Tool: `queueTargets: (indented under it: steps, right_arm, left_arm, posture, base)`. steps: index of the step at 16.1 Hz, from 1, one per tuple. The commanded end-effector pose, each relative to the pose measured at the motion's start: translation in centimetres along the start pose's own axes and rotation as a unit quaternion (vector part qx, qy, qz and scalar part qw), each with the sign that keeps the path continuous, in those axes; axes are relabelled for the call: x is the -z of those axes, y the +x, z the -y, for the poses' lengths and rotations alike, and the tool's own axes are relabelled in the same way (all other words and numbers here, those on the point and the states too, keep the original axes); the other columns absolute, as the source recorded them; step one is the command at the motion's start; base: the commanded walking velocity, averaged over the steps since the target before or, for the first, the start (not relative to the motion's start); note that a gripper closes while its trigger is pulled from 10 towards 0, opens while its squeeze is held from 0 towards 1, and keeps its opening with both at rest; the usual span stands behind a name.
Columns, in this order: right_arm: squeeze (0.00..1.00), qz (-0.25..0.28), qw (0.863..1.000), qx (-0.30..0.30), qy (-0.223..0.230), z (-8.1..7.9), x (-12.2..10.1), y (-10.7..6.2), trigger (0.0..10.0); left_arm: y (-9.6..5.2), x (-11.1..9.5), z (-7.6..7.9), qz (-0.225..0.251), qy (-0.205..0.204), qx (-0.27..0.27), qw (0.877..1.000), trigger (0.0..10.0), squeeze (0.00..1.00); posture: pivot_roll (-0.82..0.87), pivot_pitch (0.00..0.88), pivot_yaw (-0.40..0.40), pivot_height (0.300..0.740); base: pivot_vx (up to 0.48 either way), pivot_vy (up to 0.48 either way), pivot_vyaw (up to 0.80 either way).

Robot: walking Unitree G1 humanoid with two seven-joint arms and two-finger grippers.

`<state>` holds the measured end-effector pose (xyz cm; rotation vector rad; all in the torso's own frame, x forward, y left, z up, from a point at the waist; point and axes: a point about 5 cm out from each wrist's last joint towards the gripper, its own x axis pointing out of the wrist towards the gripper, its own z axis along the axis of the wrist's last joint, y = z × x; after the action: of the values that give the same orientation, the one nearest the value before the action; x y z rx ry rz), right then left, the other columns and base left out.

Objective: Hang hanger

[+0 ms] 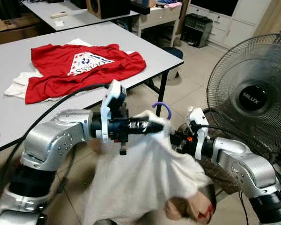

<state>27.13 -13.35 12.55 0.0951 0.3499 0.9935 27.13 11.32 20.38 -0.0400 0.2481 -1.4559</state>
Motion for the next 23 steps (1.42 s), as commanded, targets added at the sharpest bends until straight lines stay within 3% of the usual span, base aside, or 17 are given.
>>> queueTargets:
  steps: [1,2,3,4,7,11,12,13,14,18,23]
  right_arm:
    - [0.00,0.014,1.000,0.015,-0.011,0.4,-0.8,-0.7,10.0]
    - [0.00,0.015,1.000,0.019,-0.011,0.6,-0.8,-0.8,10.0]
    - [0.00,0.027,0.999,0.042,-0.009,1.1,-1.3,-0.7,10.0]
    - [0.00,0.034,0.998,0.049,-0.008,1.3,-1.6,-0.7,10.0]
    - [0.00,0.040,0.998,0.036,-0.013,1.0,-2.1,-0.8,10.0]
    - [0.00,0.042,0.998,0.034,-0.014,1.0,-2.4,-0.4,10.0]
    - [0.00,0.042,0.998,0.034,-0.014,0.9,-2.4,-0.4,10.0]
    - [0.00,0.042,0.998,0.035,-0.014,1.0,-2.4,-0.4,10.0]
    - [0.00,0.039,0.998,0.039,-0.015,1.1,-2.3,-0.5,10.0]
    - [0.00,0.034,0.998,0.046,-0.018,1.4,-2.3,-0.7,10.0]
    - [0.00,0.024,0.998,0.056,-0.020,1.5,-2.0,-0.7,10.0]
  left_arm:
    - [0.2,0.0,0.0,-0.029,0.021,-0.001,0.999,0.0,0.00]
    - [0.3,0.1,0.0,-0.033,0.018,0.000,0.999,0.0,0.00]
    - [0.9,0.7,0.3,-0.078,0.023,-0.008,0.997,0.0,0.00]
    - [1.0,1.0,0.0,-0.092,0.025,-0.033,0.995,0.0,0.00]
    - [0.9,0.9,-0.9,-0.096,0.023,-0.078,0.992,0.0,0.00]
    - [2.5,0.8,-1.0,-0.108,0.001,-0.116,0.987,0.0,0.00]
    - [2.6,0.4,-1.1,-0.096,0.012,-0.121,0.988,2.4,0.00]
    - [2.6,-0.1,-0.9,-0.078,0.008,-0.105,0.991,10.0,0.11]
    - [2.4,-0.6,-0.7,-0.069,0.010,-0.091,0.993,10.0,1.00]
    - [1.9,-1.1,-0.8,-0.077,0.016,-0.102,0.992,10.0,1.00]
    - [1.6,0.6,-0.8,-0.146,0.007,-0.101,0.984,10.0,1.00]
  posture:
    - [-0.13,0.000,0.004,0.740]
    - [-0.13,0.000,0.004,0.740]
    - [-0.13,0.000,0.009,0.740]
    - [-0.13,0.000,0.012,0.740]
    - [-0.13,0.000,0.011,0.740]
    - [-0.13,0.000,0.011,0.740]
    - [-0.13,0.000,0.011,0.740]
    - [-0.13,0.000,0.013,0.740]
    - [-0.13,0.000,0.013,0.740]
    - [-0.13,0.000,0.014,0.740]
    - [-0.13,0.000,0.021,0.740]
  base:
    - [0.000,0.000,0.00]
    - [0.000,0.000,0.00]
    - [0.000,0.000,0.00]
    - [0.000,0.000,0.00]
    - [0.000,0.000,0.00]
    - [0.000,0.000,0.00]
    - [0.000,0.000,0.00]
    - [0.000,0.000,0.00]
    - [0.000,0.000,0.00]
    - [0.000,0.000,0.00]
    - [0.000,0.000,0.00]
